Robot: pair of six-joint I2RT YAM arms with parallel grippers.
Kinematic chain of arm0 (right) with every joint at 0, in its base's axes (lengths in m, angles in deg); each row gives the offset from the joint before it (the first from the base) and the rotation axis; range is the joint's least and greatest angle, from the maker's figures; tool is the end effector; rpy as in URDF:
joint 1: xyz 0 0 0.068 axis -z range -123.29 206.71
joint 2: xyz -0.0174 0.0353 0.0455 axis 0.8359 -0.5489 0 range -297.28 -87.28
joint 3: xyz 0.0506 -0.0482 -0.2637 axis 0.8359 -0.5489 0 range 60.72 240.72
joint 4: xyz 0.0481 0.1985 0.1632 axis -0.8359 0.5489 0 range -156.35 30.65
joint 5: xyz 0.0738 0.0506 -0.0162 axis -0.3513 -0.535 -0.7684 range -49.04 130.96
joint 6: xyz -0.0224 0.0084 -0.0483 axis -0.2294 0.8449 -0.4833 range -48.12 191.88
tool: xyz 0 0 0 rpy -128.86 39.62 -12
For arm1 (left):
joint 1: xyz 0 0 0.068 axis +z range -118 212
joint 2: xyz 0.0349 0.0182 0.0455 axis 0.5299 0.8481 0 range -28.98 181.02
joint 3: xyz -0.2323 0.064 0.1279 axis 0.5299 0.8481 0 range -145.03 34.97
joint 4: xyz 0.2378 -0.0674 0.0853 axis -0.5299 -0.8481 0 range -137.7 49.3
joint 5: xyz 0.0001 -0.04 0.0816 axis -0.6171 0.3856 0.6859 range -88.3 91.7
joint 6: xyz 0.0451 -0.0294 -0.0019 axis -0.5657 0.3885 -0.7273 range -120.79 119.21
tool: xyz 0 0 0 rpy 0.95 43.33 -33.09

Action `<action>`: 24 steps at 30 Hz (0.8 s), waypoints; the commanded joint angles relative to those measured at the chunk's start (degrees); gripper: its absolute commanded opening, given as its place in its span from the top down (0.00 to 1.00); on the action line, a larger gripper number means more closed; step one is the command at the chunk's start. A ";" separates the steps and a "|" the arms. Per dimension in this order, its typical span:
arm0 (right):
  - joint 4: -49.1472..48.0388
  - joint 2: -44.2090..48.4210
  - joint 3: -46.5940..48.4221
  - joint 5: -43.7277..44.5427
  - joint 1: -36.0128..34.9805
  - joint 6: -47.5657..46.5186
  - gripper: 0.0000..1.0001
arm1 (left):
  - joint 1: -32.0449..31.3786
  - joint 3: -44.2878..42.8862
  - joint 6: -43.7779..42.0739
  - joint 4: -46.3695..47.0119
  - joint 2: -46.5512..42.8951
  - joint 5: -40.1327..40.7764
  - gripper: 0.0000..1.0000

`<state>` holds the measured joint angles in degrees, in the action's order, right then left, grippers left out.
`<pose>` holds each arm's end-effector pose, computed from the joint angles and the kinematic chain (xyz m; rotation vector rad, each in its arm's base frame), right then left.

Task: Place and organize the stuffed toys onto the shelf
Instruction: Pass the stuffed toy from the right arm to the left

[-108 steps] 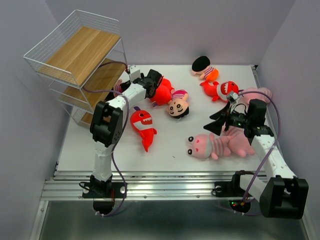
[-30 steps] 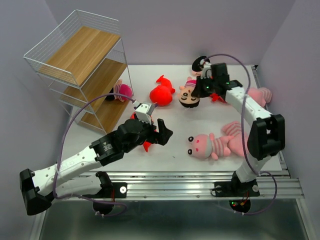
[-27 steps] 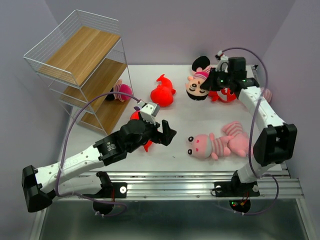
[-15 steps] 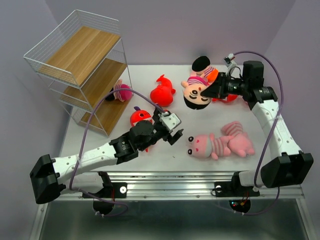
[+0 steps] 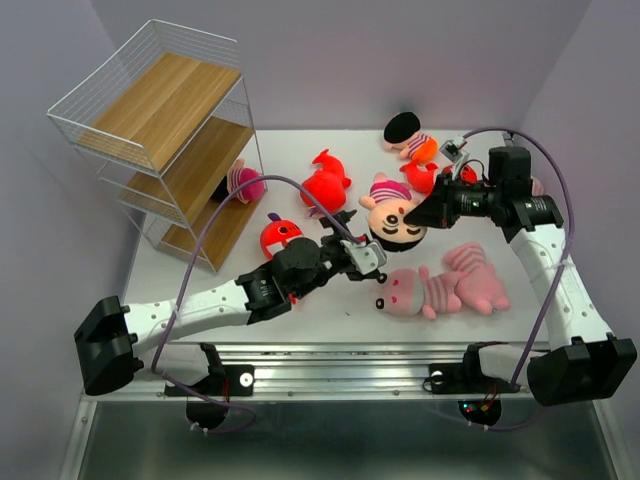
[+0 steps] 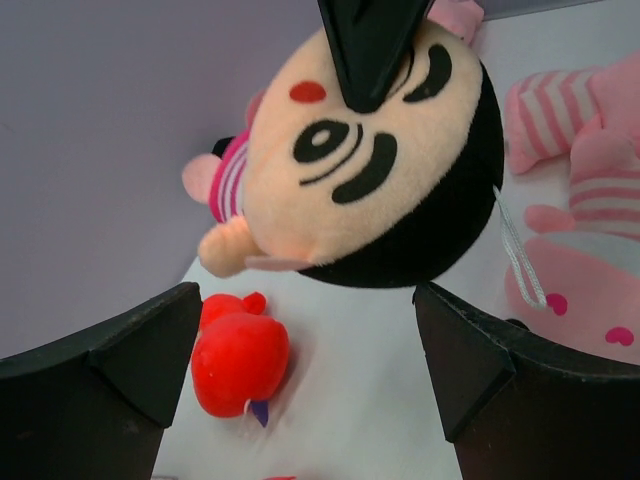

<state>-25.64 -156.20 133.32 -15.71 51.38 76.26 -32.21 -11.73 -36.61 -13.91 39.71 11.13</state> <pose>0.2365 0.0519 0.3791 -0.5637 2.0309 1.1796 0.1282 -0.2516 0.3325 1.0545 1.0588 -0.2779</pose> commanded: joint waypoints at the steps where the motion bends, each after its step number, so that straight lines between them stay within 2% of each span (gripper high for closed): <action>1: 1.30 1.07 -1.32 -3.18 -0.04 -2.01 0.99 | -1.80 -3.57 -3.12 4.59 0.31 0.06 0.01; 13: 2.62 2.13 -3.25 -6.88 -1.27 -5.69 0.98 | -3.29 -7.18 -1.01 5.03 7.69 -6.62 0.02; 15: 2.62 2.57 -4.30 -7.32 -1.80 -6.05 0.96 | -3.21 -8.23 -0.93 5.56 9.09 -6.71 0.06; 18: 2.45 2.83 -5.97 -7.85 -1.80 -6.23 0.95 | -3.30 -9.38 0.12 6.09 10.24 -6.27 0.19; 19: 2.53 2.92 -6.15 -7.85 -2.32 -6.92 0.91 | -3.30 -10.07 0.48 6.35 10.41 -5.66 0.25; 20: 3.06 3.18 -6.33 -7.59 -2.32 -7.37 0.87 | -3.21 -10.25 1.70 6.52 10.59 -5.30 0.38; 21: 3.50 3.27 -6.24 -7.50 -2.32 -8.76 0.81 | -3.21 -10.43 2.49 7.05 10.59 -4.87 0.45; 22: 4.46 3.36 -6.07 -7.50 -2.32 -9.47 0.78 | -3.29 -10.34 3.29 7.40 10.59 -4.34 0.57; 24: 5.52 3.36 -5.45 -7.58 -2.32 -11.66 0.71 | -3.30 -9.38 5.56 8.28 9.81 -4.07 0.67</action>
<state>-22.95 -154.48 127.40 -18.83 50.64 68.16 -34.92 -17.67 -35.25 -14.37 51.12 7.13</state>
